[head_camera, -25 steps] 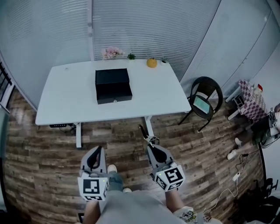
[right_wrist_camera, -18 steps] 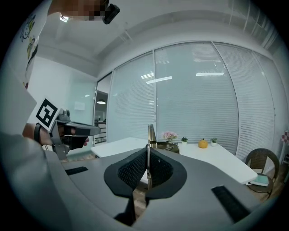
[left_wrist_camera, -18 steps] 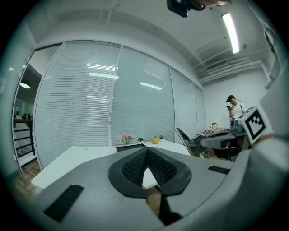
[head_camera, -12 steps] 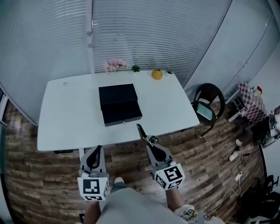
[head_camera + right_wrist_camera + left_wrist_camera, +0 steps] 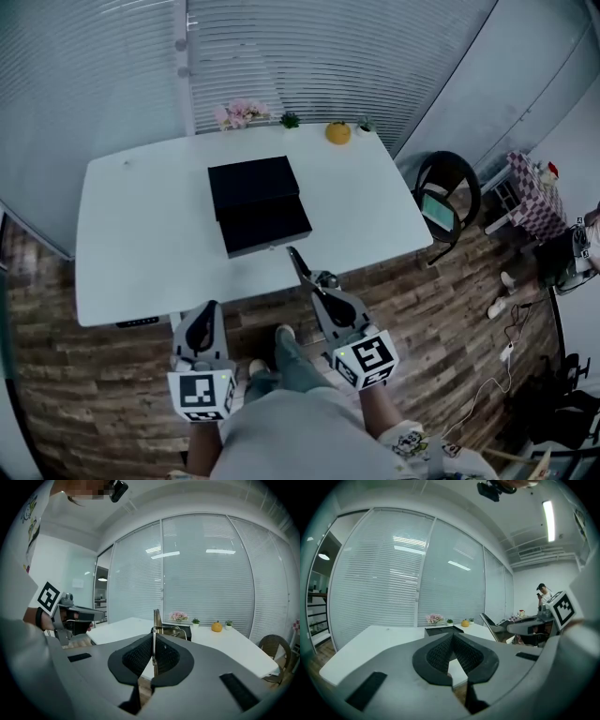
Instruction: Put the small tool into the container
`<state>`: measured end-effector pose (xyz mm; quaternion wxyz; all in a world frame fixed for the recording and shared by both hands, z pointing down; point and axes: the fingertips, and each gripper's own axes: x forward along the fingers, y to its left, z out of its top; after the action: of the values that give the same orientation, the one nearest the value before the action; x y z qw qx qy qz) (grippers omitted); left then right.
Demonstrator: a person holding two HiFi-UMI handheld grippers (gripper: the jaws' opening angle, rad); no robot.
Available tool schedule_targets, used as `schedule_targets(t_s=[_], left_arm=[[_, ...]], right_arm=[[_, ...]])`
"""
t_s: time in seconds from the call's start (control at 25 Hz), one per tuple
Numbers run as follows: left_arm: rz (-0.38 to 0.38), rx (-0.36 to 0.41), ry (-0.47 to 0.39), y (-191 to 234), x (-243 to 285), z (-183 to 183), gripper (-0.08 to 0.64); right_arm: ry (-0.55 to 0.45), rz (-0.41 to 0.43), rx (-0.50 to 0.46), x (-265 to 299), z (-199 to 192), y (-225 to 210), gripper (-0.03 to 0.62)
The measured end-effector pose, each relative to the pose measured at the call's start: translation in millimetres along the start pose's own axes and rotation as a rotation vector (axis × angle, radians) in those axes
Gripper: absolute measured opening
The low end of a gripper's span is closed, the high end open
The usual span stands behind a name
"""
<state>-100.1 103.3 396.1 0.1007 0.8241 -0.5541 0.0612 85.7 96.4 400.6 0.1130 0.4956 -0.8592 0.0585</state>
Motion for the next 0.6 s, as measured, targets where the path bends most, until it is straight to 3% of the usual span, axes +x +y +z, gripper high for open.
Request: schedule_targets(t_s=[0.32, 0.6], left_arm=[[0.004, 0.004, 0.001, 9.3, 28.1, -0.4, 0.005], [0.024, 0.022, -0.009, 27.7, 87.5, 19.5, 0.005]], right_arm=[[0.004, 0.017, 0.006, 27.8, -2.7, -16.0, 0.000], [-0.016, 0.038, 0.009, 81.5, 13.5, -54.7, 0.000]])
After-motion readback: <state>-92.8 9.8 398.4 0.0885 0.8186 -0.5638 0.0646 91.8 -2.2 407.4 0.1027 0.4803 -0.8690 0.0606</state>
